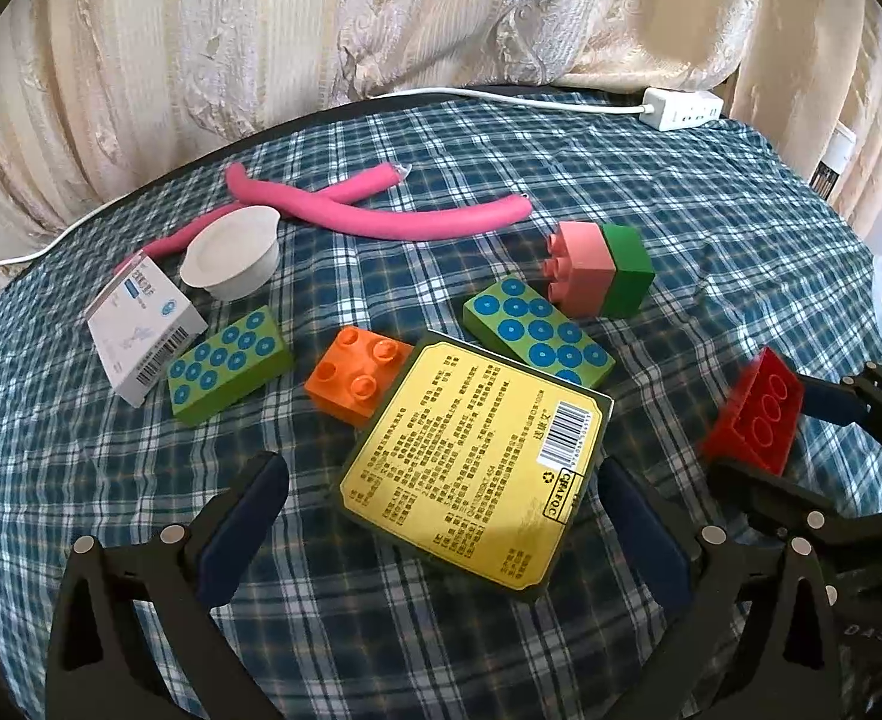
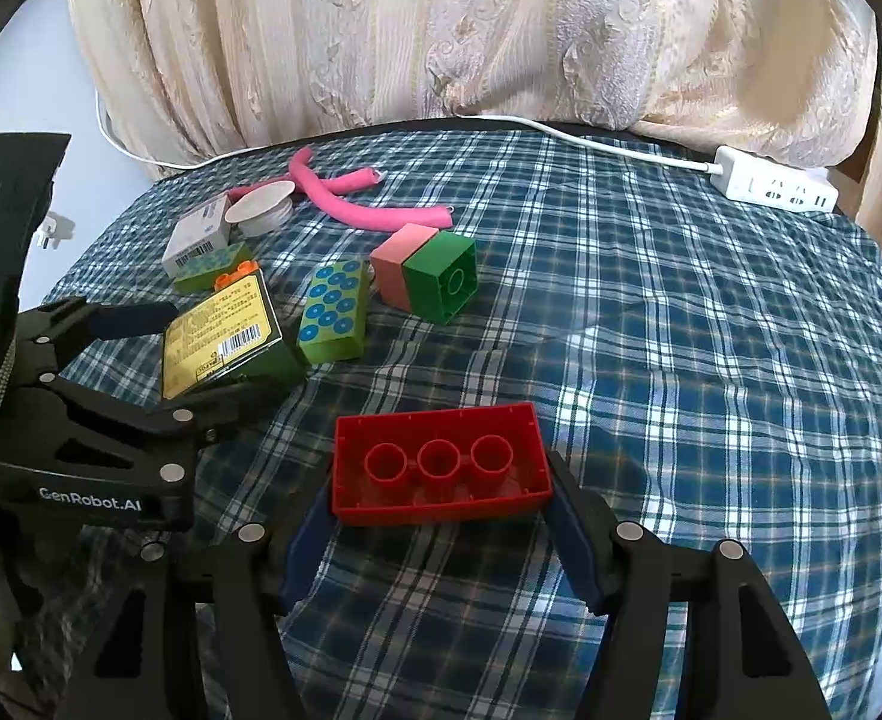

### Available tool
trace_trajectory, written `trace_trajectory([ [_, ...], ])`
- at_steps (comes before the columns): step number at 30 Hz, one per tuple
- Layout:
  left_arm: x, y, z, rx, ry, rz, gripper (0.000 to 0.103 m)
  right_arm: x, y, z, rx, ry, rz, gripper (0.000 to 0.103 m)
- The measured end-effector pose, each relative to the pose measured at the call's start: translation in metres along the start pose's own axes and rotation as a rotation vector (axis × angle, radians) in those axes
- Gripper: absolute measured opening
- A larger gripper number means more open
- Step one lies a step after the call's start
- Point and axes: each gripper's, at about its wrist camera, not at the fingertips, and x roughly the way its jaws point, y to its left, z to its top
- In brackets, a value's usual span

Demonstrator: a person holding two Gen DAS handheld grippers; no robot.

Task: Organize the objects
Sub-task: 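Grasp the yellow tin with the left tool while the right tool carries the red brick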

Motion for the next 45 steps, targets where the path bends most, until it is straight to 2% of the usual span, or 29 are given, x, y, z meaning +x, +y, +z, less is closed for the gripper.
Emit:
trace_trajectory([
  [4,0.003,-0.003,0.000,0.011,0.011,-0.001,0.082,0.000,-0.001,0.000,0.002,-0.002,0.003,0.068],
  [22,-0.023,-0.009,0.004,-0.027,-0.085,0.044,0.081,-0.007,-0.004,-0.002,0.035,-0.036,0.009,0.068],
  [28,-0.037,-0.019,0.008,-0.025,-0.114,0.044,0.081,-0.024,-0.014,-0.002,0.072,-0.078,0.010,0.068],
  [45,-0.053,-0.095,0.025,0.084,-0.156,0.014,0.082,-0.084,-0.081,-0.025,0.211,-0.189,-0.101,0.068],
])
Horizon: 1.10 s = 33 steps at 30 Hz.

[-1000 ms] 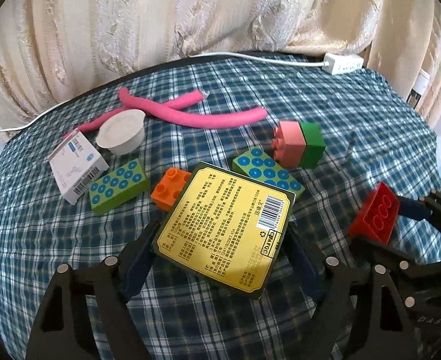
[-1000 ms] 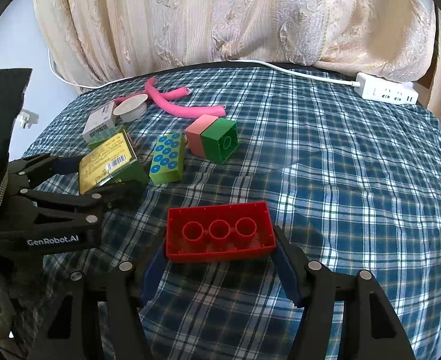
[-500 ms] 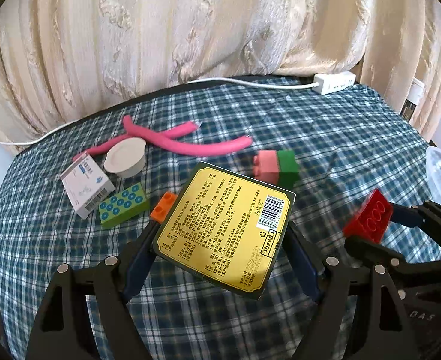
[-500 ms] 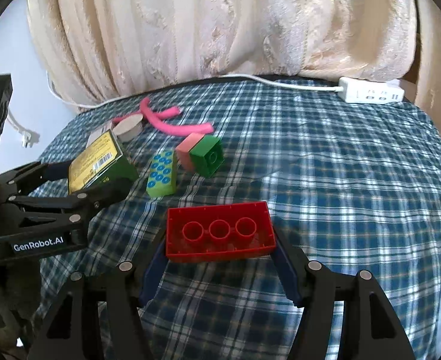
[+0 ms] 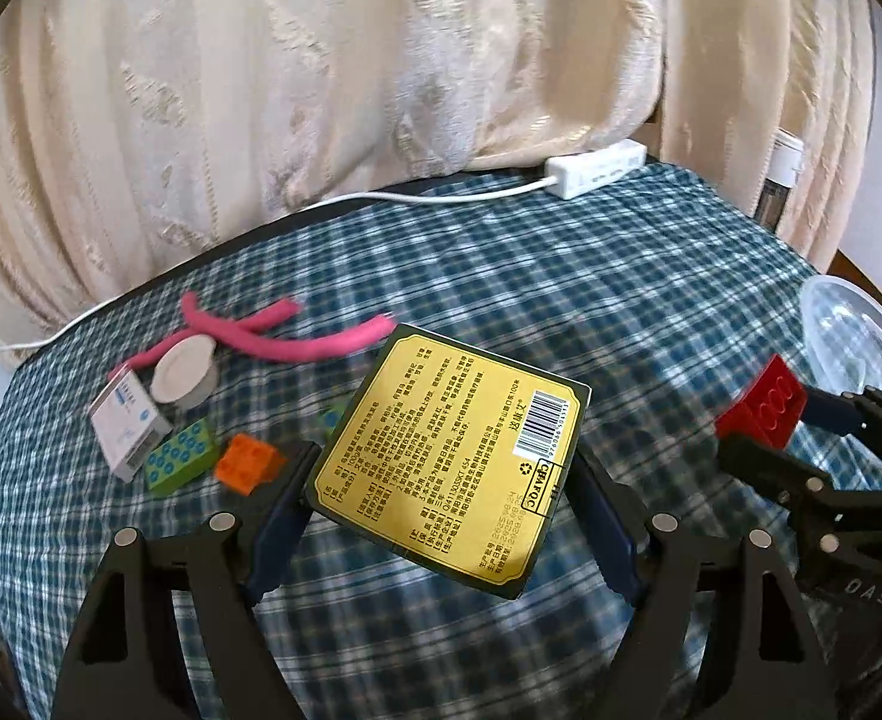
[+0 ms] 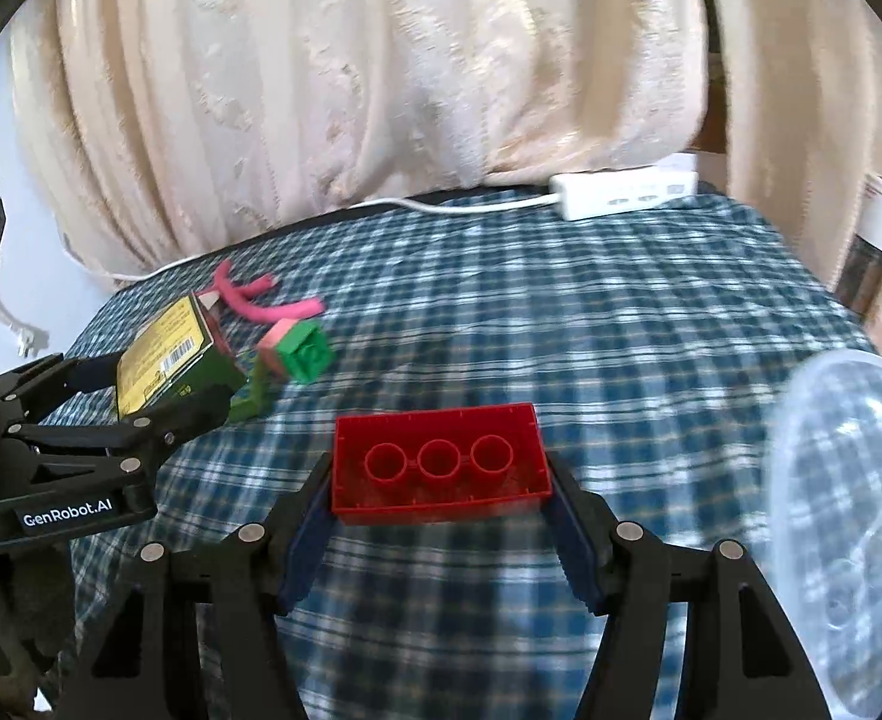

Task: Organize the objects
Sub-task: 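Grasp the yellow tin with the left tool while the right tool carries the red brick, then drop the yellow tin and red brick into the clear bowl with both tools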

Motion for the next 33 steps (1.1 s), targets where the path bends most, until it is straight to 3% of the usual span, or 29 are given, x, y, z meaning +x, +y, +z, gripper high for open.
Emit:
trace_trajectory([
  [20,0.006,-0.131,0.029,0.187,-0.014,-0.167,0.082,-0.075,-0.117,-0.022,0.180,-0.110,-0.257,0.068],
  [33,0.014,-0.212,0.042,0.298,-0.021,-0.322,0.082,-0.091,-0.183,-0.038,0.310,-0.087,-0.397,0.068],
])
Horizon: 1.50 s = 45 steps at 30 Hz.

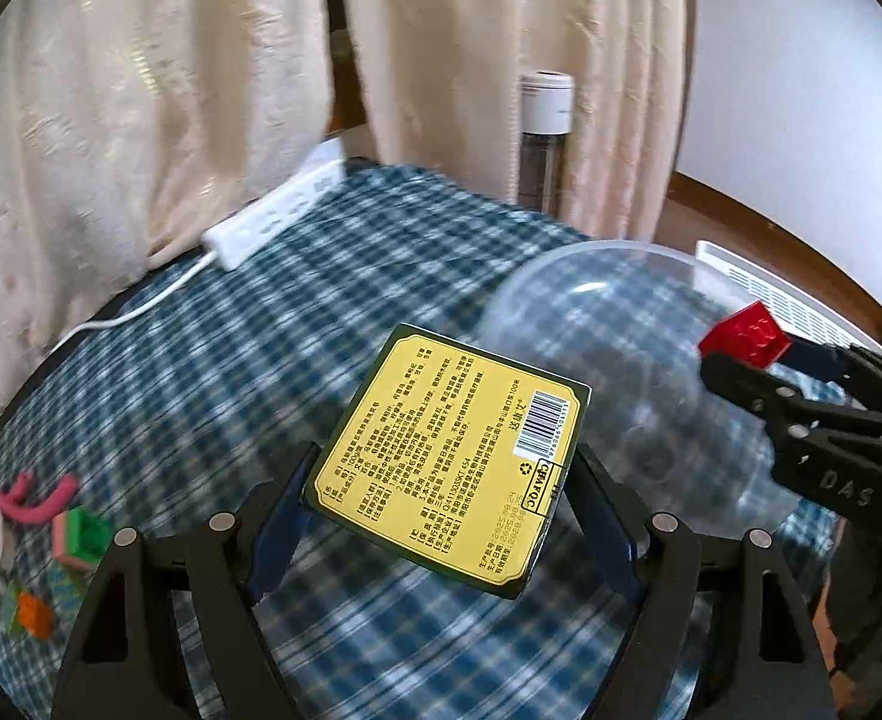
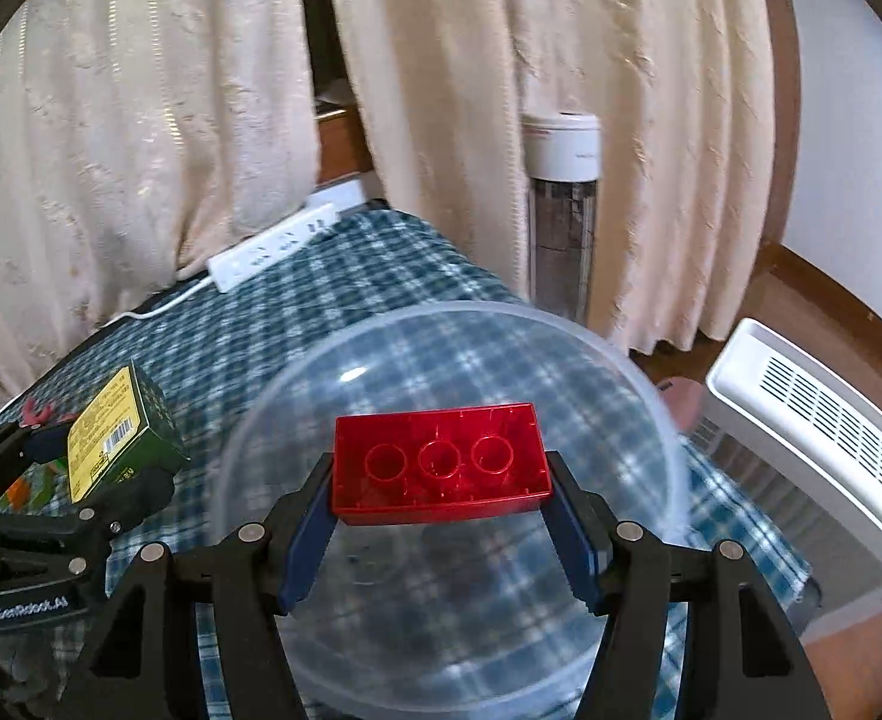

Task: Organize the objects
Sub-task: 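Drop the yellow tin and red brick into the clear bowl with both tools, then move both open tools back over the remaining blocks on the bed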

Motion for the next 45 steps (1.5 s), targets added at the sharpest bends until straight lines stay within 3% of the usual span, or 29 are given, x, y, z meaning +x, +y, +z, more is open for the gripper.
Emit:
trace_trajectory([
  [16,0.024,-0.037,0.020,0.048,0.007,-0.089,0.082,0.011,-0.024,0.001,0.041,0.018,-0.055,0.068],
  [23,0.028,-0.035,0.022,0.005,0.022,-0.141,0.088,0.011,-0.029,0.001,0.072,0.014,-0.067,0.070],
  [31,0.019,-0.032,0.020,0.029,-0.014,-0.095,0.088,0.008,-0.027,0.004,0.081,0.004,-0.070,0.074],
  [45,-0.003,-0.002,0.010,-0.028,-0.053,-0.011,0.088,-0.005,-0.003,0.008,0.052,-0.027,-0.046,0.074],
])
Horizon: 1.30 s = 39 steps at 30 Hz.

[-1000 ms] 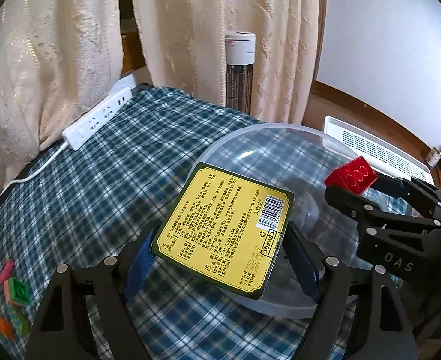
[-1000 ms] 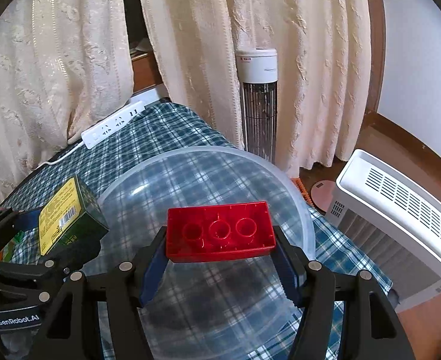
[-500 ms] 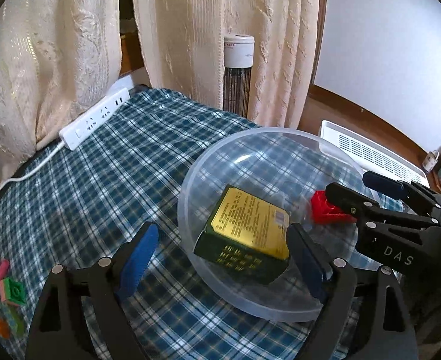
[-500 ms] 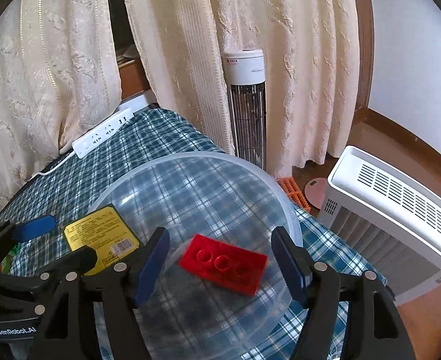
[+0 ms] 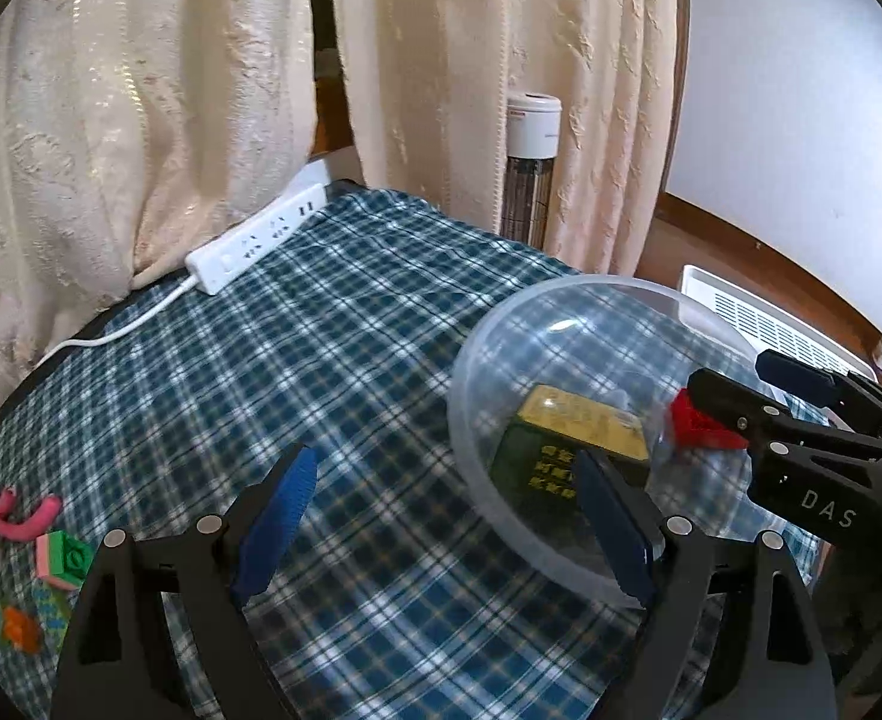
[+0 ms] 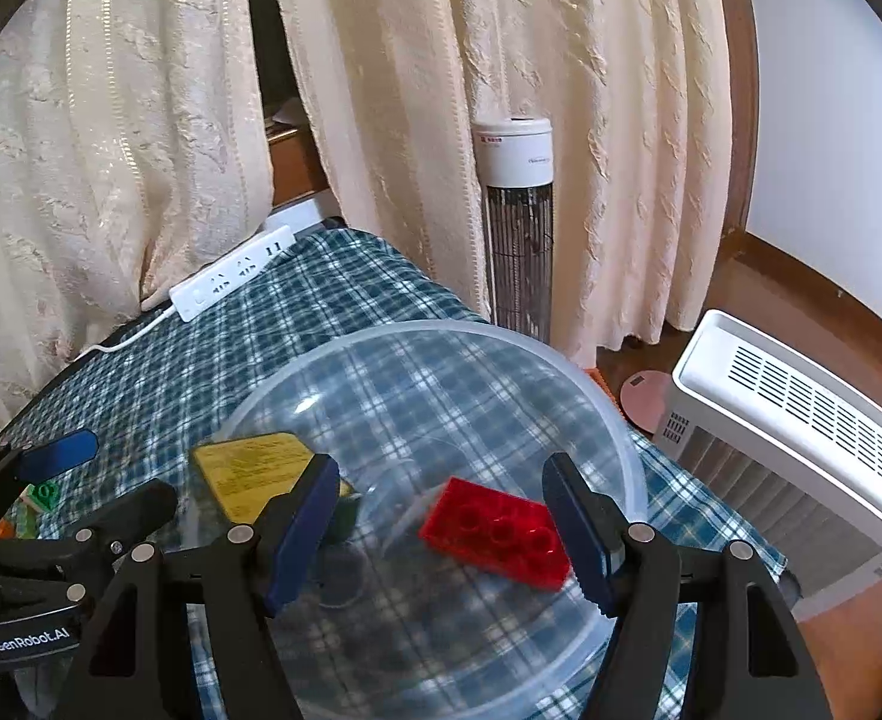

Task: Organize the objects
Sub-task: 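Move both open tools back over the remaining blocks on the bed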

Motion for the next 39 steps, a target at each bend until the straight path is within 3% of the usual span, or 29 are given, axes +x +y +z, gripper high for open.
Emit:
trace_trajectory([
  [19,-0.032,0.048,-0.025,-0.059,-0.035,0.147,0.088,-0.008,0.067,-0.006,-0.092,-0.002,0.097,0.074],
  [39,-0.057,0.118,-0.069,-0.183,0.004,0.278,0.088,0.001,0.141,-0.019,-0.190,0.034,0.206,0.074],
])
